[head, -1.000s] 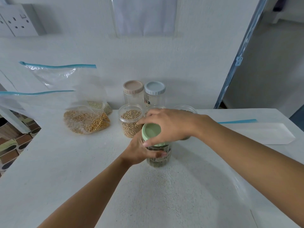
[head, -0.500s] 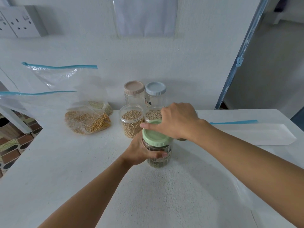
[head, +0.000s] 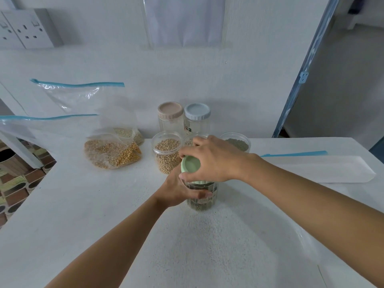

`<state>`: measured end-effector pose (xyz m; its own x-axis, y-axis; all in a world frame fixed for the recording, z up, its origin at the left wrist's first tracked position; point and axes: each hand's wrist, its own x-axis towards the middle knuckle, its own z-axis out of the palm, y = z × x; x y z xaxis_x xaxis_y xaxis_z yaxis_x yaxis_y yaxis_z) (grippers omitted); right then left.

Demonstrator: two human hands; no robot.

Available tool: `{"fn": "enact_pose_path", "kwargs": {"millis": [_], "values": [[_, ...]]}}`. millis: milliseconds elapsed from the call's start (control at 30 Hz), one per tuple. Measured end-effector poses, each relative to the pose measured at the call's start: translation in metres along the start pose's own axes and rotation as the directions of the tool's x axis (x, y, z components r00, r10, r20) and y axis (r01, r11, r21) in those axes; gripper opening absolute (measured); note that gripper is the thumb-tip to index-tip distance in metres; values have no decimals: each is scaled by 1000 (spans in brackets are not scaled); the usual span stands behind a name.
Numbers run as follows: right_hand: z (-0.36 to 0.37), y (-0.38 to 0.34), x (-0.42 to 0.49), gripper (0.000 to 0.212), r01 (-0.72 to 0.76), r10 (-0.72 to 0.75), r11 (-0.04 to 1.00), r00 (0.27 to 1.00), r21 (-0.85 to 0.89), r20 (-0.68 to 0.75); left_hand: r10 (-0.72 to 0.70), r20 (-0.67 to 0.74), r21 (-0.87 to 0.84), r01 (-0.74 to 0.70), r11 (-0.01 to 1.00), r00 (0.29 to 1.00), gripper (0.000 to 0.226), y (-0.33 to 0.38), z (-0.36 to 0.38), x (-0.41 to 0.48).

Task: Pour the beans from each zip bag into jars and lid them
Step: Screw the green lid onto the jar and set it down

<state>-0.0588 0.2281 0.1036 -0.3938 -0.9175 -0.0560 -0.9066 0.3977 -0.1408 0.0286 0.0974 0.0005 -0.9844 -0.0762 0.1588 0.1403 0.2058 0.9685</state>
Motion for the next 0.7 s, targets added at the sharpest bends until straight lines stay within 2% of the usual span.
{"fn": "enact_pose_path", "kwargs": {"millis": [100,233,333,533,633,700], "values": [[-6,9,-1,56,69,-73,991,997,113,30,10,-16,-50,-11,999,1000,69,-4,1,2],[-22,11,1,56,159,-210,945,965,287,158,20,-28,-83,-22,996,999,79,0,2,2],[-25,11,3,58,181,-243,929,956,324,164,40,-50,-80,-43,996,998,79,5,3,1],[-30,12,4,63,167,-244,939,940,301,240,67,-45,-97,-71,993,997,84,3,3,3],[-36,13,3,73,113,-167,975,941,192,295,34,-27,-107,-37,994,999,86,-2,2,4],[-39,11,1,81,75,-91,995,962,69,259,16,-12,-90,-17,996,1000,79,-4,1,4]]}}
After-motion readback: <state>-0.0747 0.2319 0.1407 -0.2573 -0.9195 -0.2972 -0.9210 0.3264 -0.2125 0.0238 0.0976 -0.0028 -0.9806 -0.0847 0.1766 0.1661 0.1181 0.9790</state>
